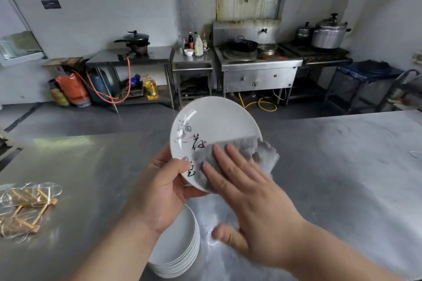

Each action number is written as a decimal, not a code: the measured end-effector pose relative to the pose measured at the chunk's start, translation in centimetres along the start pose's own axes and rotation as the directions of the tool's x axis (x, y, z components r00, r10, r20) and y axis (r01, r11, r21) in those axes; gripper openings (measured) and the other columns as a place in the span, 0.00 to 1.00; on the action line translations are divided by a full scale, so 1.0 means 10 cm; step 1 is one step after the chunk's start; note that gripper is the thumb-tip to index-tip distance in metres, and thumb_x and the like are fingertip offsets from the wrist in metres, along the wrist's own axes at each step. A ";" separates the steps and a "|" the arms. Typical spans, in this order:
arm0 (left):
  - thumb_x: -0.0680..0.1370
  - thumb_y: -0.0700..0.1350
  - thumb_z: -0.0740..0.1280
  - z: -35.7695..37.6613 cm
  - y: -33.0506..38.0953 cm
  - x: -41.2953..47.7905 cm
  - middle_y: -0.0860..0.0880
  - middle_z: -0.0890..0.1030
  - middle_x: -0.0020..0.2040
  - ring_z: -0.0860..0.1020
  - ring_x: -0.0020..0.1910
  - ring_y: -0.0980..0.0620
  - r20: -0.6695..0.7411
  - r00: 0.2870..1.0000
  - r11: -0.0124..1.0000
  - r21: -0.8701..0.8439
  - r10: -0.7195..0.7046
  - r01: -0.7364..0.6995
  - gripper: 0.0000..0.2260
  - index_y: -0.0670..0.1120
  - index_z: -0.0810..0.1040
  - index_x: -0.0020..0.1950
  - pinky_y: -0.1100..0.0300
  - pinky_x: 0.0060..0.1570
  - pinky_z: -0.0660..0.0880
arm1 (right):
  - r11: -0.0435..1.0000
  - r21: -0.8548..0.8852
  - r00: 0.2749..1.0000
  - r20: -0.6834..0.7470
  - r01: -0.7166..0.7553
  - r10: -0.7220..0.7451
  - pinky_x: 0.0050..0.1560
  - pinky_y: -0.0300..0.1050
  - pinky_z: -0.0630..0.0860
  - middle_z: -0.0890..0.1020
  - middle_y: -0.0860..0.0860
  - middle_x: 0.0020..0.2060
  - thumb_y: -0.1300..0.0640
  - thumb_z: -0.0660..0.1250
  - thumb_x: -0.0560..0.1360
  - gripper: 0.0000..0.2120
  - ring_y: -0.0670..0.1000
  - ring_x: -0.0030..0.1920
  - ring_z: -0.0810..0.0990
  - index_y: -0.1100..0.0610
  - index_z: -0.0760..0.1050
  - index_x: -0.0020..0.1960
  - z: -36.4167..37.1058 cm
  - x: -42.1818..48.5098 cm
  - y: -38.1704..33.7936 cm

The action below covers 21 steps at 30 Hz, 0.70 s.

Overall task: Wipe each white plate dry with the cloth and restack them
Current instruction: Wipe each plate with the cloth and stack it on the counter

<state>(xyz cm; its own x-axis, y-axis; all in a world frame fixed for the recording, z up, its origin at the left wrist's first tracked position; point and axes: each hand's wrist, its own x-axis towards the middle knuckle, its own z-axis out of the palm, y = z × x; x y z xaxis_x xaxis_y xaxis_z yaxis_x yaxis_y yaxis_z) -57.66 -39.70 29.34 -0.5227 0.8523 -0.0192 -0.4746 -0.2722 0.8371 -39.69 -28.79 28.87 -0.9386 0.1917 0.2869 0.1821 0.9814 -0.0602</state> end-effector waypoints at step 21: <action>0.72 0.36 0.68 0.05 -0.27 -0.14 0.36 0.85 0.50 0.84 0.43 0.39 0.081 0.989 0.984 0.135 -0.127 0.115 0.15 0.44 0.86 0.57 0.44 0.37 0.83 | 0.996 -0.086 0.999 -0.026 -0.037 0.035 0.82 0.59 0.49 0.43 0.57 0.84 0.27 0.35 0.77 0.46 0.57 0.84 0.38 0.57 0.46 0.85 -0.19 0.29 0.39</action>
<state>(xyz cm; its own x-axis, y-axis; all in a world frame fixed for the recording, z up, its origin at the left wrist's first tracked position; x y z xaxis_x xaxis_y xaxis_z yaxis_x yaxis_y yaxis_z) -55.27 -39.94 27.41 -0.3990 0.9134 -0.0809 -0.4313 -0.1091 0.8956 -41.11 -24.43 31.27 -0.9239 0.2257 0.3091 0.2409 0.9705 0.0115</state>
